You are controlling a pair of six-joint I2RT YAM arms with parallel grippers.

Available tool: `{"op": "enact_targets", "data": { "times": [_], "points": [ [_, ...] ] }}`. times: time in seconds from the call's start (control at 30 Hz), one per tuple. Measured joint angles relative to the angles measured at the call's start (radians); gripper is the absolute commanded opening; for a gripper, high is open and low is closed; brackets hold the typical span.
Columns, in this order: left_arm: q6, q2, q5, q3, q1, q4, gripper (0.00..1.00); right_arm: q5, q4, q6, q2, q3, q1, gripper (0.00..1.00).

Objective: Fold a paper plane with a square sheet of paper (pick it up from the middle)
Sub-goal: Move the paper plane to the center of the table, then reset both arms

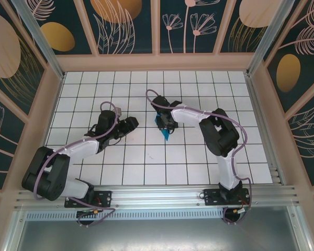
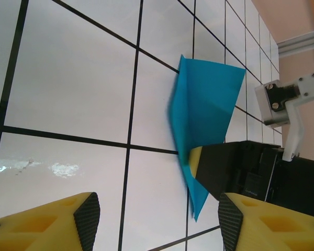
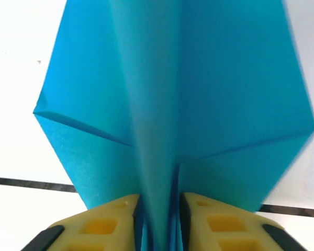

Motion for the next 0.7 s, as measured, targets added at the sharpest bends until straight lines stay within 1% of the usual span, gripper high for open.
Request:
{"op": "enact_targets", "data": {
  "times": [0.13, 0.2, 0.33, 0.47, 0.5, 0.53, 0.63, 0.67, 0.7],
  "points": [
    [0.011, -0.019, -0.015, 0.000, 0.000, -0.012, 0.64, 0.026, -0.048, -0.018, -0.003, 0.096, 0.000, 0.42],
    [0.018, -0.029, -0.022, 0.000, 0.000, -0.022, 0.64, 0.041, -0.064, -0.029, -0.017, 0.140, 0.000, 0.49],
    [0.036, -0.052, -0.048, 0.000, 0.000, -0.039, 0.64, 0.083, -0.095, -0.036, -0.076, 0.182, 0.003, 0.51],
    [0.077, -0.101, -0.114, 0.000, 0.000, -0.079, 0.65, 0.193, -0.105, -0.049, -0.194, 0.184, 0.010, 0.52],
    [0.095, -0.124, -0.148, 0.000, 0.000, -0.093, 0.67, 0.241, -0.090, -0.053, -0.243, 0.167, 0.011, 0.54],
    [0.115, -0.146, -0.180, 0.000, 0.000, -0.106, 0.70, 0.282, -0.064, -0.058, -0.291, 0.138, 0.013, 0.58],
    [0.200, -0.246, -0.336, -0.001, -0.002, -0.145, 0.95, 0.420, 0.087, -0.097, -0.531, -0.077, -0.006, 0.70],
    [0.233, -0.290, -0.412, -0.007, -0.003, -0.145, 0.99, 0.457, 0.147, -0.111, -0.620, -0.170, -0.032, 0.76],
    [0.271, -0.332, -0.475, -0.020, 0.001, -0.138, 0.98, 0.489, 0.214, -0.127, -0.703, -0.266, -0.073, 0.80]
  ]
}}
